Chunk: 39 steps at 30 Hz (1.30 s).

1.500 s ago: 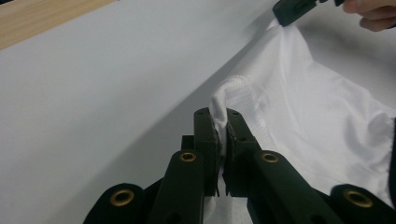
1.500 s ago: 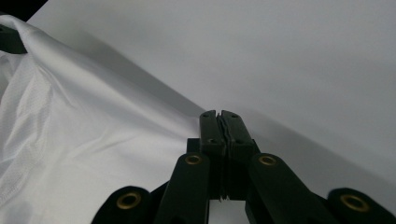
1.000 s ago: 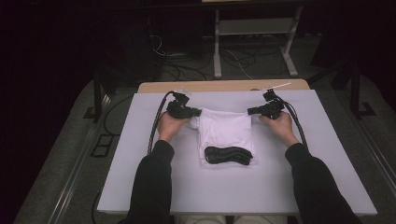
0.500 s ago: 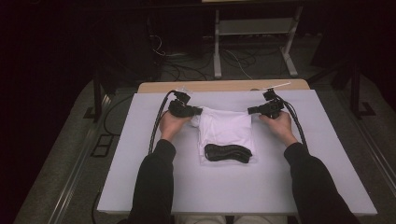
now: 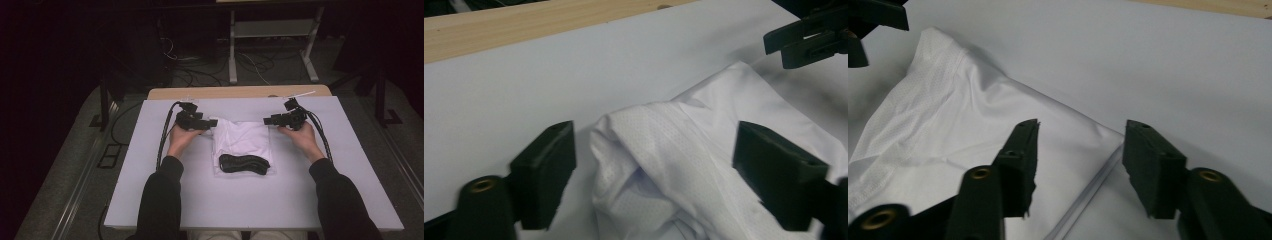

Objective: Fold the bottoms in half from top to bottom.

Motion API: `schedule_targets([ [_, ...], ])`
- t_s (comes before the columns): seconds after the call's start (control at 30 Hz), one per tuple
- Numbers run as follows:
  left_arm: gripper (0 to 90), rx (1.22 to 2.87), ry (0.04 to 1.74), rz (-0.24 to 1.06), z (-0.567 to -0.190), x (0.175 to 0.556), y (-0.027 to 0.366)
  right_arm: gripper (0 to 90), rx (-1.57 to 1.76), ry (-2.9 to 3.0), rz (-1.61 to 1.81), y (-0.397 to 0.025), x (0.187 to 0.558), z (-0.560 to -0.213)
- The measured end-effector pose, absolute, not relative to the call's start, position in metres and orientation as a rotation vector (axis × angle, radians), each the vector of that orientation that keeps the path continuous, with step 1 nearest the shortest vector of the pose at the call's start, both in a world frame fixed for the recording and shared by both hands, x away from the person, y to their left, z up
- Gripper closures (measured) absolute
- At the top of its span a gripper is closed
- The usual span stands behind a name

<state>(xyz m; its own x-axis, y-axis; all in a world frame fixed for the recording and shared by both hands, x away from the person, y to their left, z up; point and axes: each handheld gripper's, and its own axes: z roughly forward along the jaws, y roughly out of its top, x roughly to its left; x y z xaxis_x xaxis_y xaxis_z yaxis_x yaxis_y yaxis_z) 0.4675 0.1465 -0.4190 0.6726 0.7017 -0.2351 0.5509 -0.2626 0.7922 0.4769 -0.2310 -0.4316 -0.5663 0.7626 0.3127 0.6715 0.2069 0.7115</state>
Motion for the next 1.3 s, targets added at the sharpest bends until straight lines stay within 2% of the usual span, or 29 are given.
schedule_targets([
  [0.13,1.3,1.947,0.985,0.178,-0.418,0.465,0.149,29.5,1.412,2.338,1.322,-0.233,0.473,-0.430],
  [0.27,0.0,1.950,0.973,0.175,-0.416,0.461,0.149,12.5,1.406,2.321,1.310,-0.234,0.468,-0.426],
  [0.4,0.0,1.947,0.964,0.174,-0.414,0.455,0.150,0.5,1.409,2.299,1.288,-0.237,0.461,-0.420],
  [0.87,0.0,1.960,0.917,0.227,-0.392,0.432,0.155,0.0,1.348,2.277,1.351,-0.262,0.430,-0.394],
  [1.3,0.0,1.911,0.900,0.230,-0.390,0.411,0.168,0.0,1.328,2.263,1.406,-0.273,0.400,-0.392],
])
